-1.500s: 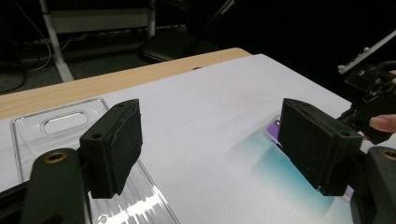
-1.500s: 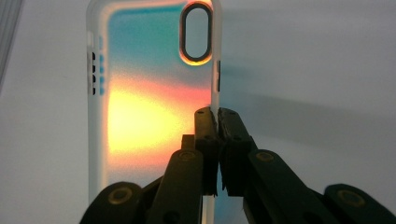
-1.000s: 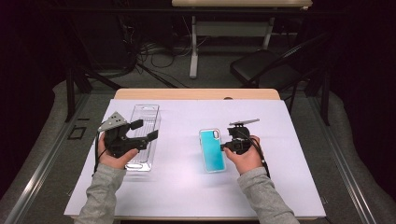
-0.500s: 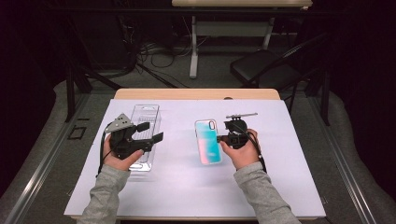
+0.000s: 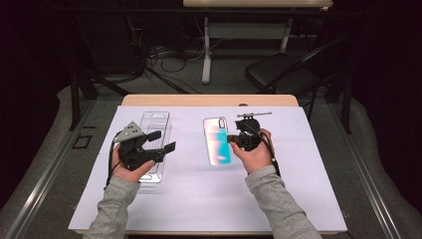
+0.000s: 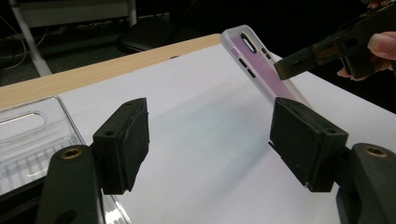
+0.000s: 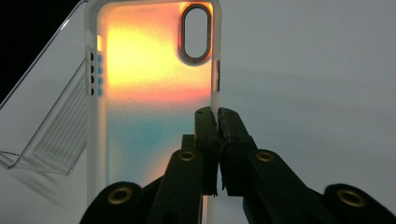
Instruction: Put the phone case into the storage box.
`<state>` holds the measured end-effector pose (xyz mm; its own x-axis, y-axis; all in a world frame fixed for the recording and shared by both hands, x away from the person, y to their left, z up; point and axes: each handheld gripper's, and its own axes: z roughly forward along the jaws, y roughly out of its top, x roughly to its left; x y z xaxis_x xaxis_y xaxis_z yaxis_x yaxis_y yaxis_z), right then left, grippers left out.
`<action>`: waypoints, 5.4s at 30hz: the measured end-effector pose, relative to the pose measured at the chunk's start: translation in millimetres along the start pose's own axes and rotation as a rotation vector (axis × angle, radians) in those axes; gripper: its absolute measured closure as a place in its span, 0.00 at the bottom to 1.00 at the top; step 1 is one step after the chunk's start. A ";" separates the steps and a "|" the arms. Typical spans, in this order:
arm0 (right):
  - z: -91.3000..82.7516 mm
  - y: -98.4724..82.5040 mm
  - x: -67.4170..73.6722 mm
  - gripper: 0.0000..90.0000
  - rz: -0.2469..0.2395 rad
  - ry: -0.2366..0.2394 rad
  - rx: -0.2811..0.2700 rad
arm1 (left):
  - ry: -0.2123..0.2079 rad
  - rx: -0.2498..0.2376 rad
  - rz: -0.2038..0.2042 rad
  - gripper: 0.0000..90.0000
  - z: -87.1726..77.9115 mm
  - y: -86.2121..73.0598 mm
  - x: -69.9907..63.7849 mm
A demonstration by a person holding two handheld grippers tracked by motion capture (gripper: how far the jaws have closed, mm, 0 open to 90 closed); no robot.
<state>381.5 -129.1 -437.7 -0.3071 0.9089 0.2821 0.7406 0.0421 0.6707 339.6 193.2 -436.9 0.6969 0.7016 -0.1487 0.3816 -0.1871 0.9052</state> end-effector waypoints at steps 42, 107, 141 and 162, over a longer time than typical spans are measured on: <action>-10.3 -25.6 4.5 0.98 -0.137 0.028 -0.409 | -0.036 -0.038 0.029 0.36 18.5 -3.0 -22.4; -14.8 -35.0 18.6 0.98 -0.181 0.046 -0.475 | -0.240 0.021 -0.283 0.70 75.0 0.5 -43.4; -12.9 -37.9 20.8 0.98 -0.188 0.059 -0.477 | -0.239 0.020 -0.339 0.89 81.6 -0.1 -44.4; -12.5 -36.9 19.5 0.98 -0.182 0.064 -0.474 | -0.242 0.023 -0.337 0.90 81.0 1.3 -46.3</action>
<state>340.7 -118.2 -448.4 -0.4530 0.8764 0.1635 0.3235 -0.0093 0.9462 357.0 104.8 -461.1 0.6523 0.5448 -0.5269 0.6243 0.0081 0.7811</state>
